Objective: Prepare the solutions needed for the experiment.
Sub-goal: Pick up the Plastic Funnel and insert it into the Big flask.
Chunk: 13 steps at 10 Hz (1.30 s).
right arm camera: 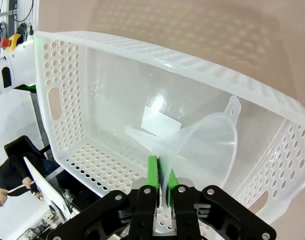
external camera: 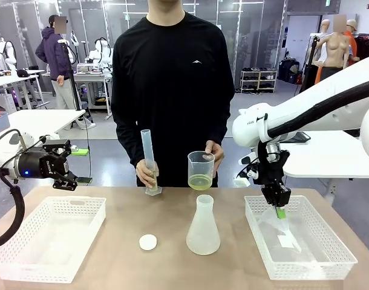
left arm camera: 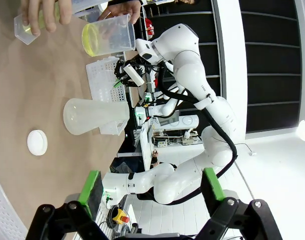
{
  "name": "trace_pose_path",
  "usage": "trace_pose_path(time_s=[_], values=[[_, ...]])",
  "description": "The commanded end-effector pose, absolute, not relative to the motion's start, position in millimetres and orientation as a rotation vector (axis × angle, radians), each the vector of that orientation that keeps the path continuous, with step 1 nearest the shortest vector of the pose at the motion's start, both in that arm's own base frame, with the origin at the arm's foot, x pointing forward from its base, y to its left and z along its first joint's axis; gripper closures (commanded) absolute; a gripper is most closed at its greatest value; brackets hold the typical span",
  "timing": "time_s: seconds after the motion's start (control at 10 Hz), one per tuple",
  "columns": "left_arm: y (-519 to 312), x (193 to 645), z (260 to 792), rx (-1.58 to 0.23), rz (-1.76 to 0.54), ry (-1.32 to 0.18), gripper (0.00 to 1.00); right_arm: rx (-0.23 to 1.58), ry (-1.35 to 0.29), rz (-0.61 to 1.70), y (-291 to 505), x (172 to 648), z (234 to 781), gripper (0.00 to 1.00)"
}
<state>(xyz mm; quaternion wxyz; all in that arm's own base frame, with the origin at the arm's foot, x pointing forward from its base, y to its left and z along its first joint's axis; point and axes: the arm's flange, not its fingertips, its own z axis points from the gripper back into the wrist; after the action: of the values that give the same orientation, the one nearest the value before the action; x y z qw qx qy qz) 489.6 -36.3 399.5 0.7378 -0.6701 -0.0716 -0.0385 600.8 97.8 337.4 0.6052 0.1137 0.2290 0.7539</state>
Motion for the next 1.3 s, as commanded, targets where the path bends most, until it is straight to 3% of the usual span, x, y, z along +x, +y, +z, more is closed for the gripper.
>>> trace_pose_path(time_s=[0.0,0.4,0.8,1.2], values=[[-37,490,401,-1.467,-0.075,-0.152,0.0,0.255,0.526,1.735,95,599,336,1.0],[-37,490,401,-1.467,-0.075,-0.152,0.0,0.01,0.352,1.562,103,552,414,1.0],[-37,490,401,-1.467,-0.075,-0.152,0.0,-0.34,0.06,1.459,112,481,507,1.0],[-37,490,401,-1.467,-0.075,-0.152,0.0,-0.547,-0.21,1.358,114,415,547,1.0]])
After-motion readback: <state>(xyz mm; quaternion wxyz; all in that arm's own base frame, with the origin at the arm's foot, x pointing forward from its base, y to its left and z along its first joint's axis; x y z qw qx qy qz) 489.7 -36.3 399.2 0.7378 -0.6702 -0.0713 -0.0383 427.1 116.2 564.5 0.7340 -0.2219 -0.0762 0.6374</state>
